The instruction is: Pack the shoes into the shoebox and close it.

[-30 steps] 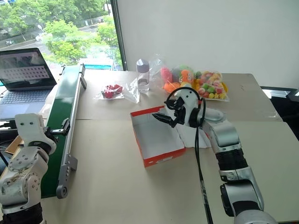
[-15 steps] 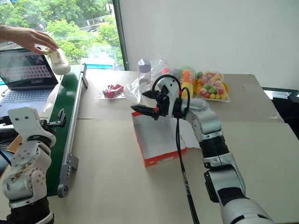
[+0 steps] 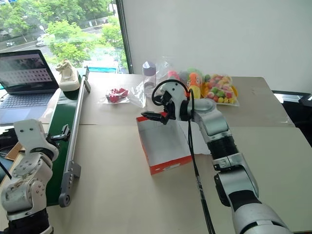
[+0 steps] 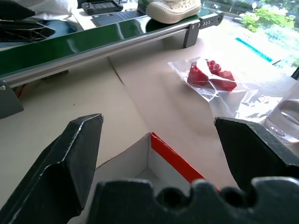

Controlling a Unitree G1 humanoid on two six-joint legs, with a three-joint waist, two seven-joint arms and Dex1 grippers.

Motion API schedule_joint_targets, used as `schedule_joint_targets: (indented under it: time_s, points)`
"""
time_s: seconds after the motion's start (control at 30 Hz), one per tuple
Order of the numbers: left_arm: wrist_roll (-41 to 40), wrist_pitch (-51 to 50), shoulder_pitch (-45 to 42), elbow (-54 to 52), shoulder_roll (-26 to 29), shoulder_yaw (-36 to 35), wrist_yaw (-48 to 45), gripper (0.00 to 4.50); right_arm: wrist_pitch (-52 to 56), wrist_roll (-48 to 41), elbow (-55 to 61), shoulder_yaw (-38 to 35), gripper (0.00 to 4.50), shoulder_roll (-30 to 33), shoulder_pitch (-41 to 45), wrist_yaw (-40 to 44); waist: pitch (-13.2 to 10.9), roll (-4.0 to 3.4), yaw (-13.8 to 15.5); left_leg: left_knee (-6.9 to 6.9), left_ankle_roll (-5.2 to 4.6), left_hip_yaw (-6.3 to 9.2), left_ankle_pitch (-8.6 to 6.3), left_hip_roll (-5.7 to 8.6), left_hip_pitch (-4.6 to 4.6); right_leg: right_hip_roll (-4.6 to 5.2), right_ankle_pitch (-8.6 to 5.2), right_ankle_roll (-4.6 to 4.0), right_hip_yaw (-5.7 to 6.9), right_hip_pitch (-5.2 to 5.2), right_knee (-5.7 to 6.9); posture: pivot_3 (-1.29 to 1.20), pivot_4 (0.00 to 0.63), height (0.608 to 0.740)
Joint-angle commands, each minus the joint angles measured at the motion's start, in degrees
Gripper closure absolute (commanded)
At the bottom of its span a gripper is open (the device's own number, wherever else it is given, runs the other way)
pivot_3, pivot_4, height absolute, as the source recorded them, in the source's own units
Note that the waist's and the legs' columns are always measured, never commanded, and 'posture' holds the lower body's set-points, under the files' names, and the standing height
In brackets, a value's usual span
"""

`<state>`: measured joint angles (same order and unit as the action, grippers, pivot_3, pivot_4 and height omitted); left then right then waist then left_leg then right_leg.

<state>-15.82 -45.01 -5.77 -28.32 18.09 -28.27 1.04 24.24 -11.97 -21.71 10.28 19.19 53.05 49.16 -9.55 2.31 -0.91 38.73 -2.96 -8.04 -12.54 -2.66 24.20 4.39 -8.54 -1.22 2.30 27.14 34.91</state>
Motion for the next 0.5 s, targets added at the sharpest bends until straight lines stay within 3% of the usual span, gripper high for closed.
schedule_joint_targets:
  time_s: [0.03,0.23,0.5]
  points:
    - [-0.97,1.26,0.14,-2.66,-0.19,-1.45,-0.35,0.04,-0.28,0.41,-1.12,-1.74,0.00,-1.26,0.65,-2.38,0.00,0.00,0.04,0.00,0.00,0.00,0.00,0.01,0.01,0.00,0.08,-0.13,0.00,0.01,0.00,0.00,0.150,0.740]
    - [-0.61,2.10,-1.41,-0.19,0.36,-1.09,-0.29,0.04,0.15,0.06,-0.51,-1.95,0.00,-2.23,-0.54,-2.85,0.00,0.00,0.04,0.01,0.00,0.00,0.01,0.02,0.05,0.00,0.07,-0.10,0.01,0.02,-0.01,0.00,0.150,0.740]
    - [1.98,4.04,-11.70,11.62,5.65,-0.20,0.36,0.04,1.33,-0.17,1.83,-2.35,0.00,-1.90,-1.81,-3.47,0.00,0.00,0.10,0.01,0.01,0.01,0.02,0.04,0.06,-0.01,0.00,0.14,0.03,0.02,-0.01,0.00,0.150,0.740]
